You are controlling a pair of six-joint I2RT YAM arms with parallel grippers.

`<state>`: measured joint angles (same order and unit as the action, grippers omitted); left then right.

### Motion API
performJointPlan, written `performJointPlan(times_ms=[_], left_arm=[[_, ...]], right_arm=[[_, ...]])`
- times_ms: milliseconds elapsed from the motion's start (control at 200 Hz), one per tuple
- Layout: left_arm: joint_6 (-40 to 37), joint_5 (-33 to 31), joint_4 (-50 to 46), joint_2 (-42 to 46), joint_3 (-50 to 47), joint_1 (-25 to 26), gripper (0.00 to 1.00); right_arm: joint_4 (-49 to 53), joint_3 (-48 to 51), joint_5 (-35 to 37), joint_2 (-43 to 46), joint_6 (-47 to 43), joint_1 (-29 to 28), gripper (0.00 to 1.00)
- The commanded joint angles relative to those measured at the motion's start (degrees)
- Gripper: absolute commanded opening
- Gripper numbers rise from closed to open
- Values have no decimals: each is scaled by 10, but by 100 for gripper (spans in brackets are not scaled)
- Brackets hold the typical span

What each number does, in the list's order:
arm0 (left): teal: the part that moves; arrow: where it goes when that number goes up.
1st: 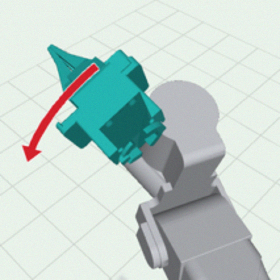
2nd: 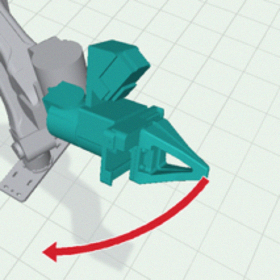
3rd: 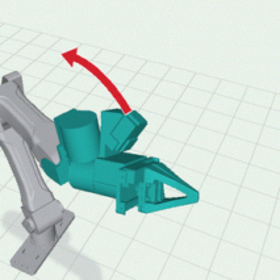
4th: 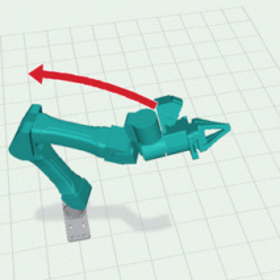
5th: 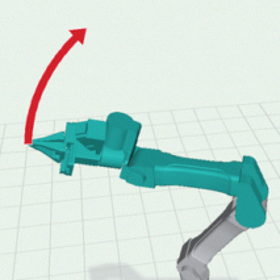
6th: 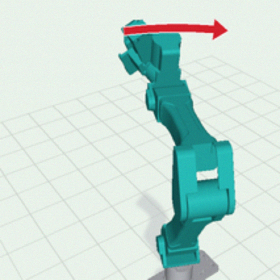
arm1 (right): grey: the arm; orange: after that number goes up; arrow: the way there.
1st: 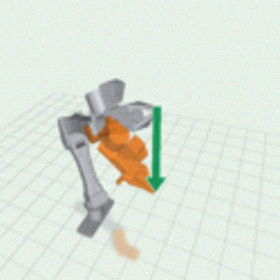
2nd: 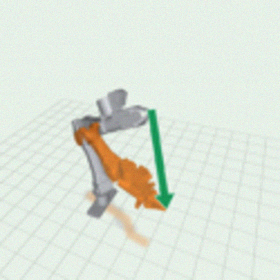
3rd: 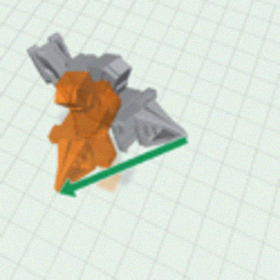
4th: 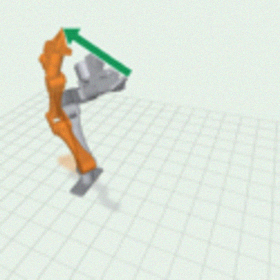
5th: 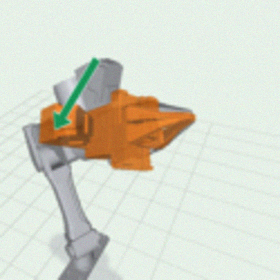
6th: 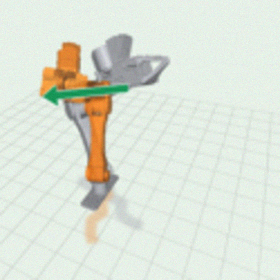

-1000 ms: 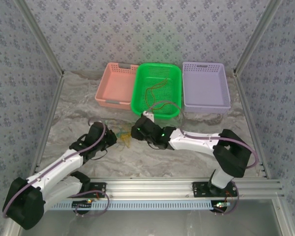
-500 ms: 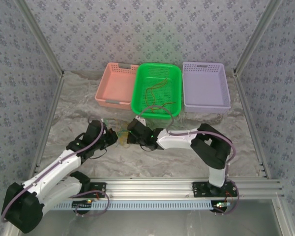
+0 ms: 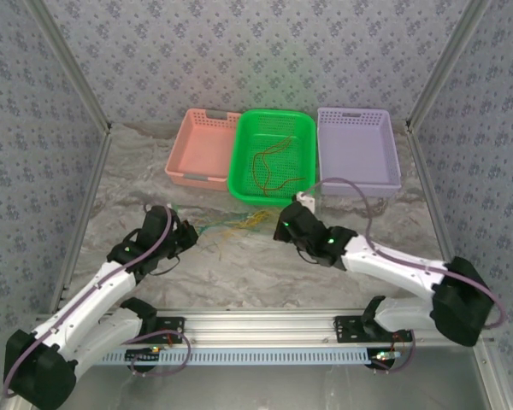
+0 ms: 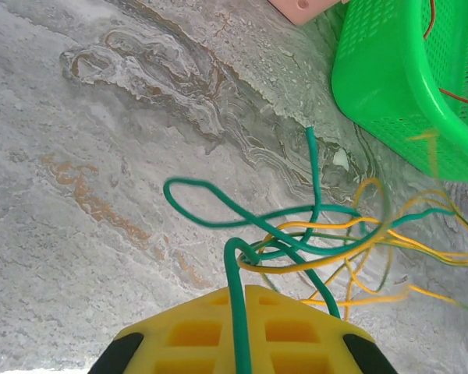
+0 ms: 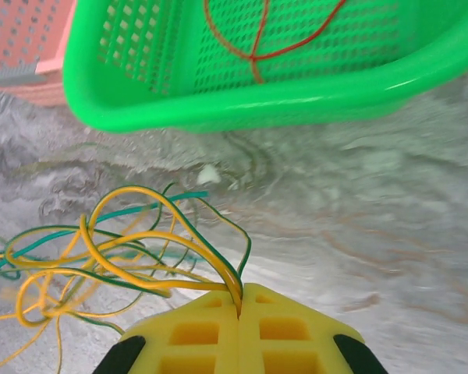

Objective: Untangle the cables

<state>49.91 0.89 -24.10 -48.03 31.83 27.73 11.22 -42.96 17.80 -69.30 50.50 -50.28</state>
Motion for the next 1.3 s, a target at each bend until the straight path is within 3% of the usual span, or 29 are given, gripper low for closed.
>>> performJointPlan(times_ms=[0,235,470,1029,1114,1159,1194,1294], left_arm=[[-15,-27,-31,8,23,-7,0],[-6,-58,-55,-5,19,-9,0],[-5,-74,-66,-18,19,-11,0],[-34,-82,-64,-75,32,-16,0],[-38,-75,-57,-89,30,-15,14],[-40,-76,-55,-95,29,-16,35],[-41,-77,-54,-100,28,-16,44],[-41,-81,-53,-111,26,-16,51]], right_arm=[[91,19,41,79,-36,35,0],[203,21,13,228,-77,145,0],[269,9,-28,298,-102,236,0],[290,-37,-27,299,-119,258,0],[286,-50,-42,294,-133,257,0],[286,-58,-52,290,-139,257,0],[285,-63,-62,287,-139,257,0],[288,-76,-82,279,-158,256,0]])
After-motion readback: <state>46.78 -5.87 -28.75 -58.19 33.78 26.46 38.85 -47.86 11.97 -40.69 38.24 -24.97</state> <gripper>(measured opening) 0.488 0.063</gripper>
